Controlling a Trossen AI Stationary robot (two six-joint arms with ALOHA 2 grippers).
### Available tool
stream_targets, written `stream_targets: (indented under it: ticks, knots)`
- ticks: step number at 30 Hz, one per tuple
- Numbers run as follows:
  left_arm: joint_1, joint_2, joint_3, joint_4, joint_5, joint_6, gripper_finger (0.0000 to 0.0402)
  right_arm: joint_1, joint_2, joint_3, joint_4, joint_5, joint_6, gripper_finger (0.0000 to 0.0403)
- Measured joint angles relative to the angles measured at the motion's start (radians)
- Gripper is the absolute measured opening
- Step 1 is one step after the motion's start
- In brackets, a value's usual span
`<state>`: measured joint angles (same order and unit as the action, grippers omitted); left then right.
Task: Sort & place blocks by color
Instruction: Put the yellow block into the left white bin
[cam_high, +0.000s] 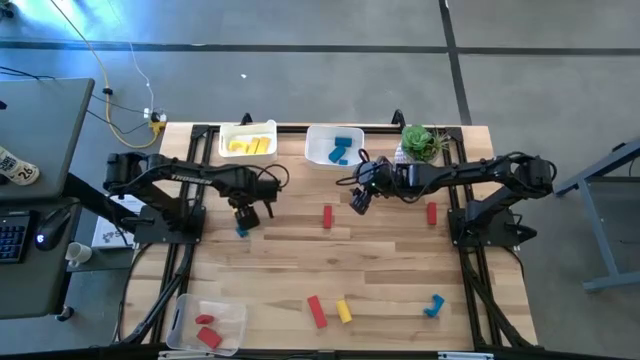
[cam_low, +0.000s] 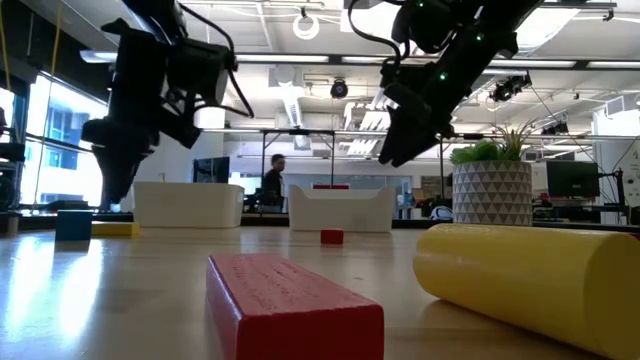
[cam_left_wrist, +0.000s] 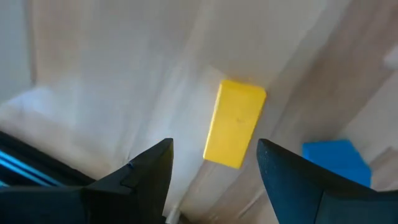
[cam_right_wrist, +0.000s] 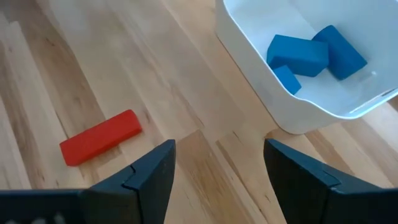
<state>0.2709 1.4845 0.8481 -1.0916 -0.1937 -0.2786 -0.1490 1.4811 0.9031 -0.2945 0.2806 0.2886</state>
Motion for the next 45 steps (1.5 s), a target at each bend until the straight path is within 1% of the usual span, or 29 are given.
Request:
stream_targets:
  ticks: [3,6,9,11,15,24,28,30,34,41,45]
  knots:
    - [0.023,0.000,-0.022,0.006,0.019,0.048,0.0218,0.000,0.000,0.000,-0.004,0.008,0.000,0.0231]
    - [0.038,0.000,-0.040,0.038,0.024,0.065,0.0218,0.000,0.000,0.000,-0.004,0.008,-0.001,0.0231]
    - [0.046,0.000,-0.064,0.069,0.059,0.089,0.0218,0.000,0.000,0.000,-0.004,0.008,-0.001,0.0231]
    - [0.048,0.000,-0.082,0.090,0.061,0.099,0.0218,0.000,0.000,0.000,-0.004,0.008,-0.001,0.0231]
    - [0.051,0.000,-0.101,0.124,0.062,0.099,0.0218,0.000,0.000,0.000,-0.004,0.008,-0.001,0.0231]
    - [0.051,0.000,-0.111,0.137,0.075,0.107,0.0218,0.000,0.000,0.000,-0.004,0.008,-0.001,0.0231]
    - [0.051,0.000,-0.111,0.151,0.111,0.117,0.0218,0.000,0.000,0.000,-0.004,0.008,-0.001,0.0231]
    - [0.051,0.000,-0.111,0.154,0.112,0.110,0.0218,0.000,0.000,0.000,-0.004,0.008,-0.001,0.0231]
    - [0.051,0.024,-0.111,0.177,0.112,0.099,0.0218,0.000,0.000,0.000,-0.002,0.008,0.002,0.0231]
    - [0.051,0.115,-0.103,0.178,0.115,0.099,0.0218,0.000,0.000,0.000,-0.001,0.007,0.002,0.0231]
    - [0.051,0.120,-0.102,0.180,0.114,0.099,0.0212,0.000,0.000,0.000,-0.001,0.007,0.002,0.0231]
